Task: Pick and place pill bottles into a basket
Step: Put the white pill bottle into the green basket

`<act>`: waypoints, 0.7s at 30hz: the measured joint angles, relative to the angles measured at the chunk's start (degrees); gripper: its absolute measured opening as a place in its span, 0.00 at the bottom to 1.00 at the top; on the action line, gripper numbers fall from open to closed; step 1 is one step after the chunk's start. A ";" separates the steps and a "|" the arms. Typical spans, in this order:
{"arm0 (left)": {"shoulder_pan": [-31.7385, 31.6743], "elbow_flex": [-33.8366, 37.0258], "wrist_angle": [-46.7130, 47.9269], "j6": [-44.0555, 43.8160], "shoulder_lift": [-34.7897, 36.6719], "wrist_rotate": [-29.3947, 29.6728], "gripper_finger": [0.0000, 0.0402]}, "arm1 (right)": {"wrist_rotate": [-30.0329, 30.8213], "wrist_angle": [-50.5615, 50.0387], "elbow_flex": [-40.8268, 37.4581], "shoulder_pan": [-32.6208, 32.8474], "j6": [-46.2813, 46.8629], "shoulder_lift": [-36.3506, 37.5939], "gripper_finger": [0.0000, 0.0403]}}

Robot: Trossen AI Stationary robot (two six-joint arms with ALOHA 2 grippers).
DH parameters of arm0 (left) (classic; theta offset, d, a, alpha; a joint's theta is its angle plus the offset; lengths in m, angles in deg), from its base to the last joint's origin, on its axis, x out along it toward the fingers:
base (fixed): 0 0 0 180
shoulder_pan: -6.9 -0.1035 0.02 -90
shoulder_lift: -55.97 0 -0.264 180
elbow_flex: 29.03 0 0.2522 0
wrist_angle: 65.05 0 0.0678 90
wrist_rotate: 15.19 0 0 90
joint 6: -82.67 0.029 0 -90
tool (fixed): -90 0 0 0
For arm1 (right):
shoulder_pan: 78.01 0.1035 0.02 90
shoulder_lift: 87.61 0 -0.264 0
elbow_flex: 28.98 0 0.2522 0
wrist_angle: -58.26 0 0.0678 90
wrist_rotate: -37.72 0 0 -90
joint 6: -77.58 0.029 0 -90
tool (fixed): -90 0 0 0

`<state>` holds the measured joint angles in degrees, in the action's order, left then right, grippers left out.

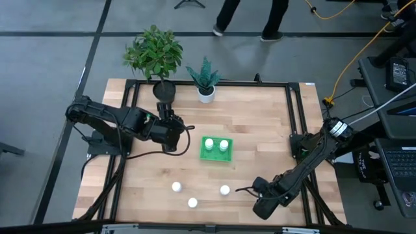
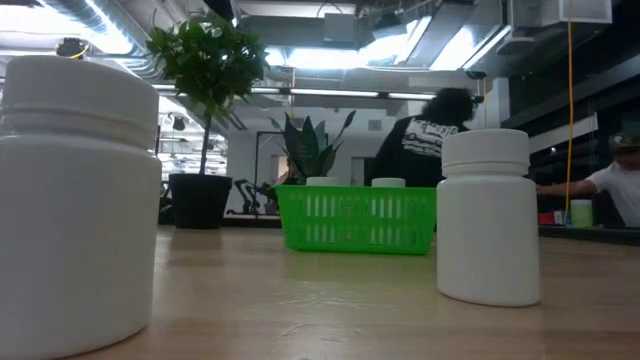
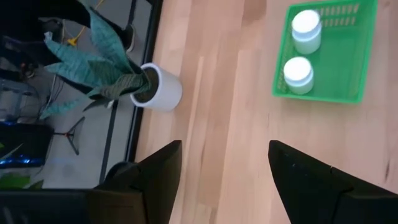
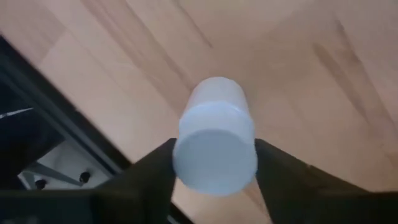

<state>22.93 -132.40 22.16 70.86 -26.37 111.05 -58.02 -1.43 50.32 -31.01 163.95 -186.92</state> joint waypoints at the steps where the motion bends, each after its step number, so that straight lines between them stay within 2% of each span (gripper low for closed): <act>1: -0.13 0.00 -0.54 0.45 0.00 -0.26 0.58 | -0.10 0.33 0.02 -0.02 -0.04 0.06 0.45; 3: -0.19 0.00 -1.31 0.94 0.00 -0.30 0.58 | -0.13 1.27 0.06 -0.01 -0.98 0.14 0.38; 12: -0.19 0.00 -1.98 1.55 0.00 -0.32 0.58 | -0.09 2.17 0.41 -2.38 -7.04 0.05 0.37; 21: 0.03 0.00 -2.08 -0.48 -0.03 -0.31 0.58 | 0.26 -8.15 6.21 -11.15 -27.08 -0.02 0.37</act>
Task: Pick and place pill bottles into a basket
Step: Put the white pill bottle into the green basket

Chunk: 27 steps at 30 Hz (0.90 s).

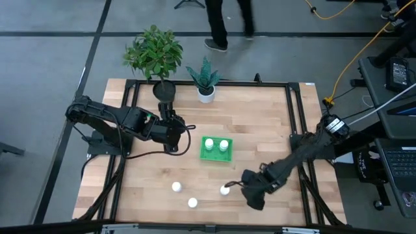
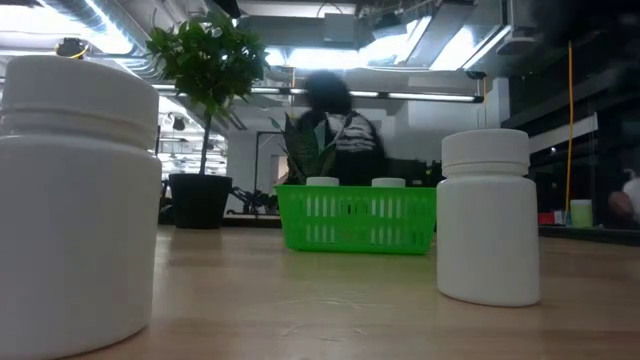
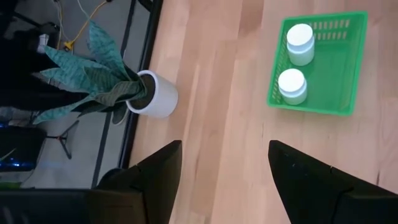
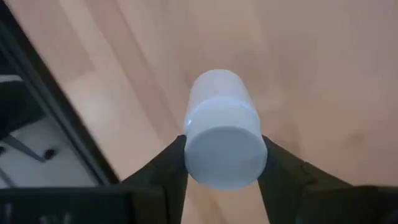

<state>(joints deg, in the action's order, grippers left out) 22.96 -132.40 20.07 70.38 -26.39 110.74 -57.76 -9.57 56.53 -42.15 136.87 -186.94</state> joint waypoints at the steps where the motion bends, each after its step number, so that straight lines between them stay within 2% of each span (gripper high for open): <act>1: 0.00 0.00 -0.02 -0.41 0.00 0.01 0.58 | 0.02 -1.70 0.98 -1.36 -2.99 0.00 0.37; 6: 0.00 0.00 -0.05 -2.03 0.00 0.36 0.58 | 3.33 -8.66 6.69 -7.90 -18.11 0.00 0.37; 15: 0.38 0.00 -0.05 -5.86 0.00 0.64 0.58 | 7.80 -9.23 15.64 -19.74 -38.66 0.04 0.37; 22: 1.16 -0.01 -0.05 -8.02 0.00 2.11 0.58 | 6.96 -1.10 15.54 -24.87 -46.51 0.08 0.37; 27: 1.16 0.00 -0.06 -9.49 0.00 2.53 0.58 | 6.78 -2.12 15.15 -25.27 -49.59 -1.00 0.37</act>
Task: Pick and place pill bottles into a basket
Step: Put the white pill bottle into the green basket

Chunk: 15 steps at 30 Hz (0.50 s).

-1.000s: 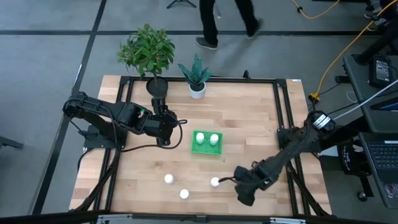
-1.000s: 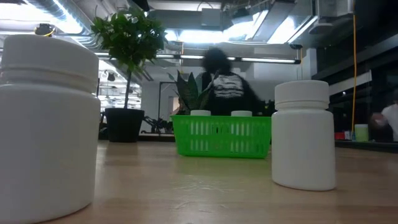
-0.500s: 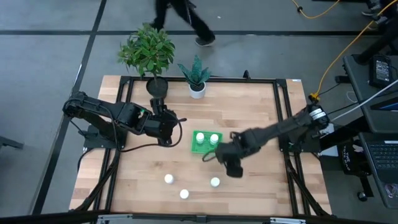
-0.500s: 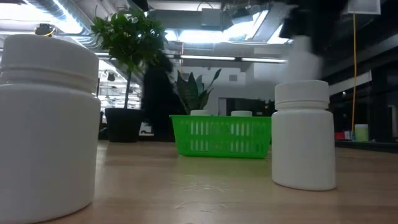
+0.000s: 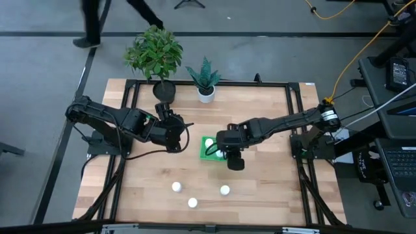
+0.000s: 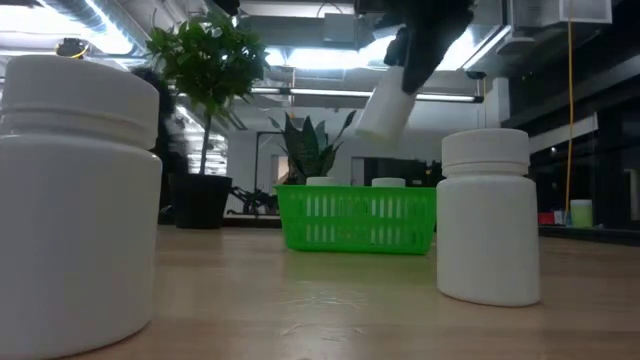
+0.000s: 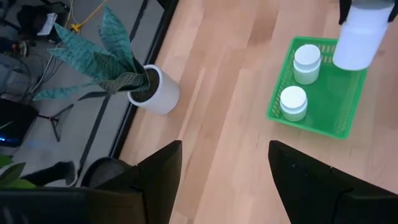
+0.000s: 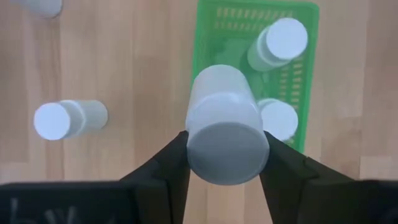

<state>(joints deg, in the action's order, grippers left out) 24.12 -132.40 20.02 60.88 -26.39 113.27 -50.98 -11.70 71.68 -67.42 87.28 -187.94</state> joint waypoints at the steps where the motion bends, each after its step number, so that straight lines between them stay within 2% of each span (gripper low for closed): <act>1: 0.00 0.00 -0.02 -0.18 -0.02 0.04 0.58 | -0.02 0.18 0.01 0.00 -0.67 -0.32 0.37; 15: 0.00 0.00 -0.84 -0.21 -0.04 0.98 0.58 | -2.61 -1.28 -0.03 -0.75 -4.20 -6.87 0.37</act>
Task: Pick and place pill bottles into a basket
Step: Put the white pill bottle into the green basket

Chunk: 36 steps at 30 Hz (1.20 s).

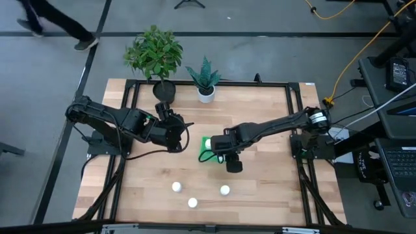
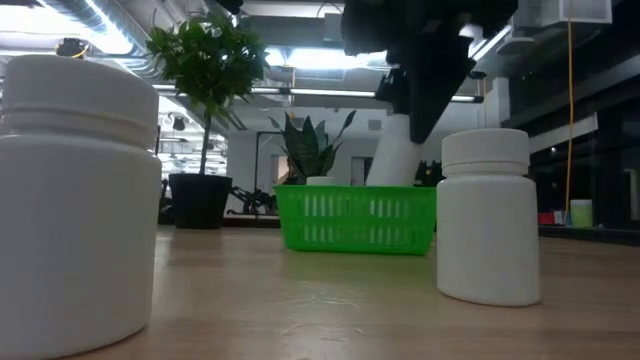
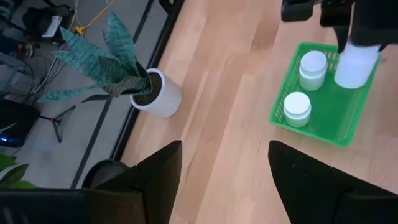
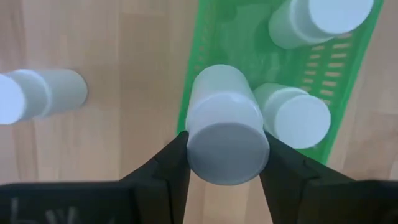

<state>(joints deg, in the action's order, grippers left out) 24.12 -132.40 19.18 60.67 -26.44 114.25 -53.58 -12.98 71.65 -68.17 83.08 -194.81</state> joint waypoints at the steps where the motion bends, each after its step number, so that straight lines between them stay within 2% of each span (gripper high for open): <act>1: 0.00 0.00 -0.01 0.00 0.00 0.00 0.58 | -0.01 0.00 0.00 -0.22 -0.01 -0.33 0.37; 23: 0.00 0.00 -0.01 0.70 0.00 0.64 0.58 | -0.38 -3.75 -0.02 -1.74 -0.79 -0.50 0.37; 36: 0.00 0.00 0.01 0.72 0.00 0.63 0.58 | -3.86 -5.09 -0.02 -1.66 -2.53 -3.81 0.37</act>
<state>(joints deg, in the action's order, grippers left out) 24.12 -132.40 19.19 61.39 -26.44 114.88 -57.45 -18.07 71.63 -69.83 80.55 -198.62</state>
